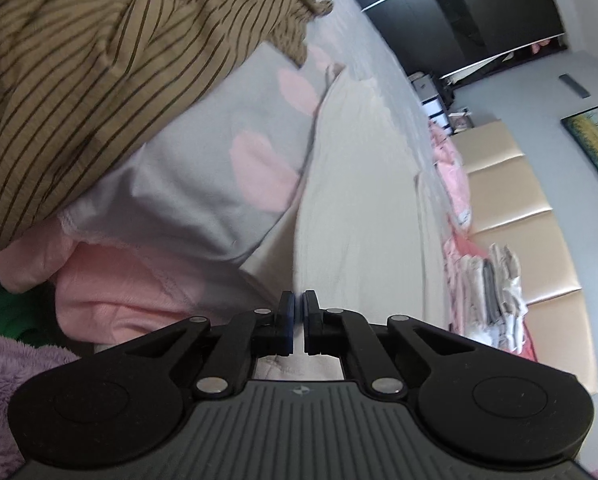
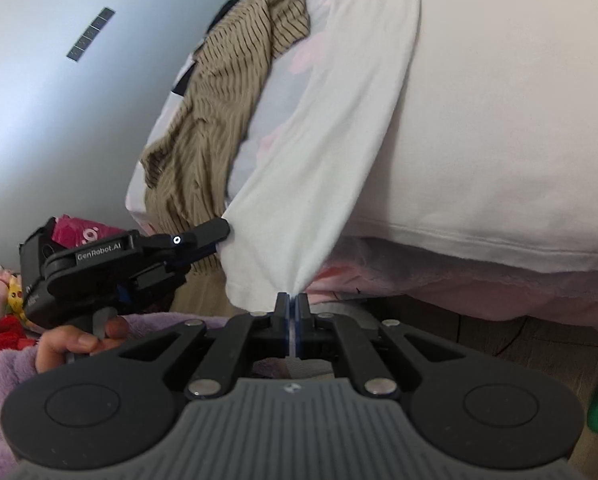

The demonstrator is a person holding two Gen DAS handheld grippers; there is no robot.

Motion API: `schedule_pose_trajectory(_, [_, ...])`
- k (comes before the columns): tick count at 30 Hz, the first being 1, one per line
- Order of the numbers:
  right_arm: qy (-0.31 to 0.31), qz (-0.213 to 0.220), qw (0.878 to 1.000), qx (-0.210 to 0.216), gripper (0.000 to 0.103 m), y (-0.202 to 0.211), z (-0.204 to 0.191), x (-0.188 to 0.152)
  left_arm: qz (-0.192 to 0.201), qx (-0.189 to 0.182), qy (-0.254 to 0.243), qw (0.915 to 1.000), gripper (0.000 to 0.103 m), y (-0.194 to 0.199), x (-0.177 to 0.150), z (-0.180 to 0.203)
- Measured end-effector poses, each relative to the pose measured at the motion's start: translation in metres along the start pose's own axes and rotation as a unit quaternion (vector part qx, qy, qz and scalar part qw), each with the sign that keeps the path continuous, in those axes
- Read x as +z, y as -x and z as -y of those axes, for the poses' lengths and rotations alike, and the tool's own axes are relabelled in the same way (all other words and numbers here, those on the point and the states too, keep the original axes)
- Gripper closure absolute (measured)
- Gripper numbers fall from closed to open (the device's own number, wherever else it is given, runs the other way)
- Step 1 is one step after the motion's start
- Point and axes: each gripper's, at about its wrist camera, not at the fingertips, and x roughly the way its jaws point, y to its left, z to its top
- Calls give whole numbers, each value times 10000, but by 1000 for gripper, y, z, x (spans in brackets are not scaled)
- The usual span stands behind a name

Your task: Fold clothes

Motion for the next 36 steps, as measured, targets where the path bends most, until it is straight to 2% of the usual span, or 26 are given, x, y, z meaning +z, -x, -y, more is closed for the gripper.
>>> schedule_pose_trajectory(4, [46, -77, 9998, -198, 100, -10, 3, 0, -189, 367, 44, 9991, 101, -13, 4, -6])
schedule_pose_trajectory(6, [83, -112, 9994, -323, 100, -14, 4, -1, -137, 482, 21, 9987, 101, -14, 5, -7])
schedule_pose_trajectory(7, [108, -133, 9990, -411, 96, -15, 4, -1, -93, 530, -15, 9986, 100, -13, 6, -6])
schedule_pose_trajectory(9, [117, -136, 9985, -526, 95, -14, 6, -1, 45, 716, -244, 9971, 94, -12, 6, -1])
schedule_pose_trajectory(10, [118, -135, 9982, -579, 93, -14, 6, -1, 114, 803, -388, 9959, 92, -11, 5, 3])
schedule_pose_trajectory(13, [145, -35, 9973, -717, 74, -11, 8, -1, 269, 936, -887, 9913, 89, -12, 5, 15])
schedule_pose_trajectory(15, [203, 38, 9965, -809, 74, -10, 8, -1, 305, 1090, -1361, 9842, 76, -15, 2, 27])
schedule_pose_trajectory(18, [302, 134, 9951, -937, 74, -9, 9, 0, 339, 1296, -2006, 9705, 63, -20, -3, 43])
schedule_pose_trajectory(20, [320, 183, 9947, -956, 74, -9, 10, 2, 358, 1464, -2322, 9609, 61, -23, -6, 49])
schedule_pose_trajectory(24, [288, 226, 9965, -748, 73, -8, 12, 5, 214, 1685, -2511, 9529, 62, -32, -7, 48])
schedule_pose_trajectory(28, [454, 325, 9960, -698, 73, -7, 8, 8, 62, 1702, -2657, 9489, 63, -41, -7, 47])
schedule_pose_trajectory(31, [512, 399, 9954, -701, 73, -6, 6, 10, -46, 1707, -2703, 9475, 70, -46, -8, 45])
schedule_pose_trajectory(34, [482, 448, 9952, -731, 73, -5, 8, 13, -65, 1583, -2774, 9476, 89, -43, -10, 47])
schedule_pose_trajectory(36, [469, 480, 9947, -784, 73, -4, 8, 16, -19, 1550, -2914, 9440, 91, -40, -13, 55])
